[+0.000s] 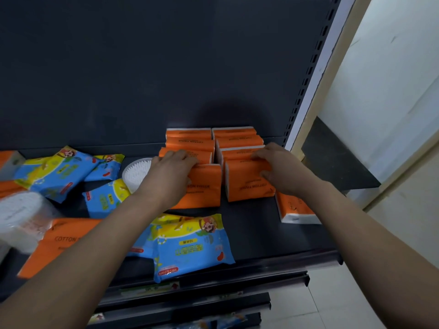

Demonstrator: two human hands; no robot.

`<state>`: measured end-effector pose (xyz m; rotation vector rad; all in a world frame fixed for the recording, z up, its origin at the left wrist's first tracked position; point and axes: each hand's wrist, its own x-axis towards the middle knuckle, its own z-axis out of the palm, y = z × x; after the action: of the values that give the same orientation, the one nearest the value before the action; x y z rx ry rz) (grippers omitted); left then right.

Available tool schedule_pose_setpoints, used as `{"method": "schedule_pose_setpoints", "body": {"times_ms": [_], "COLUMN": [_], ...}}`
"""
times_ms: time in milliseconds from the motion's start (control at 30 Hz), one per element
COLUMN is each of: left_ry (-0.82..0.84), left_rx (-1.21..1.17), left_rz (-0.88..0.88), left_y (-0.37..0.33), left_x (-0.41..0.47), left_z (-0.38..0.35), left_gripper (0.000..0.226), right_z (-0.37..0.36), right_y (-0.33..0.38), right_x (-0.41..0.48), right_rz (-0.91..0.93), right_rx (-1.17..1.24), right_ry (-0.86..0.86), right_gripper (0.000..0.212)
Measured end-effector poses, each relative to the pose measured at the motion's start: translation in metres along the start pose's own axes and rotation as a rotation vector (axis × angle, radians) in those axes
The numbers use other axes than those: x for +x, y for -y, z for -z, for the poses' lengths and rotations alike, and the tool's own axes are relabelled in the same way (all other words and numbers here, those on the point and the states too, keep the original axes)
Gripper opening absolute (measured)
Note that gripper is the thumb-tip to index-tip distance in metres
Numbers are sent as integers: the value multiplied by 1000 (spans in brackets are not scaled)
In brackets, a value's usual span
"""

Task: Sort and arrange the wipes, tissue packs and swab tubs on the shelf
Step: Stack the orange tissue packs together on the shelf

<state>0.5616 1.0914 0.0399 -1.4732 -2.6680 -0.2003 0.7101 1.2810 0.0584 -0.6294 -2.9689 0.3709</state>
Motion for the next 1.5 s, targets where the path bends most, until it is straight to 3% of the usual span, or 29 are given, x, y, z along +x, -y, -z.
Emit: {"method": "schedule_pose_setpoints", "body": {"times_ms": [100,267,567,933,1500], "left_ry": [-74,-156,-231,-315,-387], "left_rx": [3,-99,-261,-211,-57], "left_rz": [-13,-43,-107,146,608], "left_y": [-2,5,66,131,167], "left_x": [-2,-12,-65,-155,-288], "left_z": [-2,8,33,57,77], "left_gripper": [38,47,31,29,31], "right_z": [-1,8,-1,-33,-64], "right_y": [4,27,106,204,340], "right_x": [-1,-1,0,15,31], "right_rz": [17,95,237,419,908], "right_rx": [-75,-78,-16,2,127], "right_ry": [-43,-130,-158,-64,28], "right_gripper": [48,43,41,43,45]}}
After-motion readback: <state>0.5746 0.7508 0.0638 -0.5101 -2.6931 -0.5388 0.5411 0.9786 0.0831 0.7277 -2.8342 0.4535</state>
